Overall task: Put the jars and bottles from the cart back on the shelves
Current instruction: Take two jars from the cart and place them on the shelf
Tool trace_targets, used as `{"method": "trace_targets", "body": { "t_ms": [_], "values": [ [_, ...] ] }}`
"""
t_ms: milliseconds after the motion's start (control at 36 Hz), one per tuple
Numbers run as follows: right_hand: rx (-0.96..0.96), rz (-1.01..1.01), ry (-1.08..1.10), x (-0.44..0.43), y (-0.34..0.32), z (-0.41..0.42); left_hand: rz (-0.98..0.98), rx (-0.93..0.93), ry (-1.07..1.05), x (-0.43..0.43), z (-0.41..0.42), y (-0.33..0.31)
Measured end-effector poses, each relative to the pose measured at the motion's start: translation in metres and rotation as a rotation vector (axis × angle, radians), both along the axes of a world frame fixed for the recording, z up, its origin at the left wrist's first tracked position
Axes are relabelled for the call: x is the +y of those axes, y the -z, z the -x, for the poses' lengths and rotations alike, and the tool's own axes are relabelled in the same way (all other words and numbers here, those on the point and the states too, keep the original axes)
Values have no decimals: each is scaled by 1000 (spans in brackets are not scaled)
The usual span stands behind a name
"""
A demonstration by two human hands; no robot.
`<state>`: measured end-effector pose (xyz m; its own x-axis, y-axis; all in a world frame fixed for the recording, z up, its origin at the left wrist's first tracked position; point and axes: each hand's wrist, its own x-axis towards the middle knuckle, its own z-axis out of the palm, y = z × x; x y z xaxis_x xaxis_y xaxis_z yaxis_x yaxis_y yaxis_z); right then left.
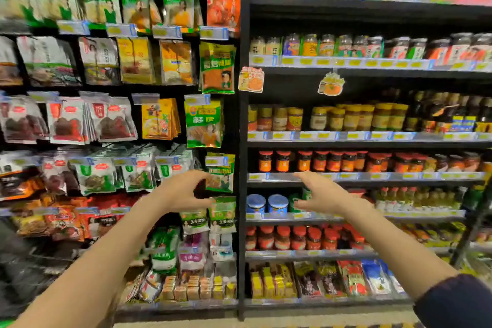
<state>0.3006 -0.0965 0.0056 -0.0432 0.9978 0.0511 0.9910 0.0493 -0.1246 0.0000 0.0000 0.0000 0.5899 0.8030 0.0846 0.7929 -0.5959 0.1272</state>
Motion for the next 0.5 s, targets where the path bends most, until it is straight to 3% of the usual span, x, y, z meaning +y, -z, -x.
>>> {"method": "trace_targets", "body": {
  "t_ms": [250,500],
  "values": [
    [-11,35,-214,89,-5,23,0,-3,-271,6,30,6],
    [-6,36,-499,171,-3,119,11,23,-548,13,113,3]
  ]
}}
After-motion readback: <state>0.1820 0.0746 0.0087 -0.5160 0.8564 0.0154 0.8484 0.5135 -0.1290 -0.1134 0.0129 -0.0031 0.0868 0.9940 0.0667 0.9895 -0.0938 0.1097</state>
